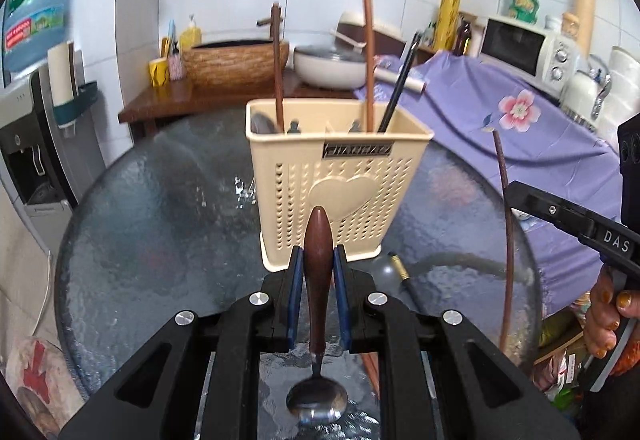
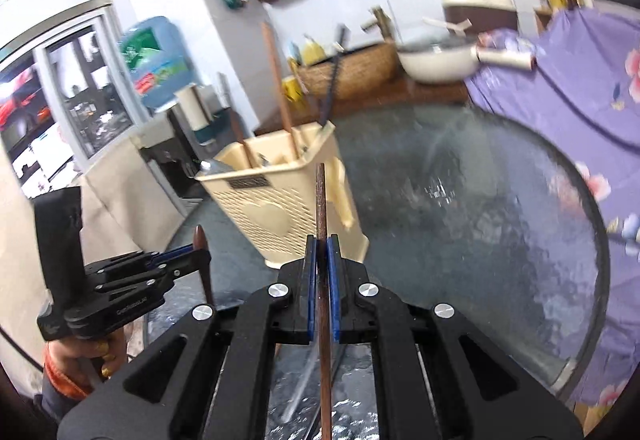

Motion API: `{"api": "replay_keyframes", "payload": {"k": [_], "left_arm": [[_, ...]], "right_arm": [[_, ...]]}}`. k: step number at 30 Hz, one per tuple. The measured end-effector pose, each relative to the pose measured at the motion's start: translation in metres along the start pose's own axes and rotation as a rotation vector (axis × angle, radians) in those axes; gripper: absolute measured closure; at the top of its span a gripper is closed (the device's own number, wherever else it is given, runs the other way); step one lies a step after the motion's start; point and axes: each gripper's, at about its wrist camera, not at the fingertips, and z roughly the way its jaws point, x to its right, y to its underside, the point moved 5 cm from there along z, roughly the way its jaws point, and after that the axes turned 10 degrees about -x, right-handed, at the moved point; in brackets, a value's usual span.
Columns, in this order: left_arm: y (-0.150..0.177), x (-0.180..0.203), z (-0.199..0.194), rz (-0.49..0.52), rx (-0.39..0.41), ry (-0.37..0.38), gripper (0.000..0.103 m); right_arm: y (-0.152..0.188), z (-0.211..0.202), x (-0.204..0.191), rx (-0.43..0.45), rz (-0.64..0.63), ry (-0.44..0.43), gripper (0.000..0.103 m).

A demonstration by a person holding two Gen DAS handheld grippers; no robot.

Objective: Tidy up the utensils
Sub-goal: 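Carry the spoon into the holder with the left tool while the right tool carries its chopstick there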

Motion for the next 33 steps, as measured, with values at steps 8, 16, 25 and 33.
{"api": "replay_keyframes", "payload": {"k": [8,16,25,33], "left_arm": [[0.001,0.003,-0.033,0.029,0.057,0.032,0.088],[-0.006,0.004,-0.046,0.037,0.091,0.029,0.088],[-0.011,0.003,-0.057,0.052,0.102,0.053,0.088],[-0.035,0.009,-0.074,0.078,0.129,0.083,0.088]], "right_arm": [[0.006,-0.035,-0.017,0.019,-0.091,-0.010,0.097],[0.006,-0.058,-0.023,0.044,-0.097,-0.047,0.097],[-0.004,-0.068,-0.038,0.065,-0.127,-0.062,0.097],[-0.034,-0.075,-0.052,0.089,-0.159,-0.082,0.097]]}}
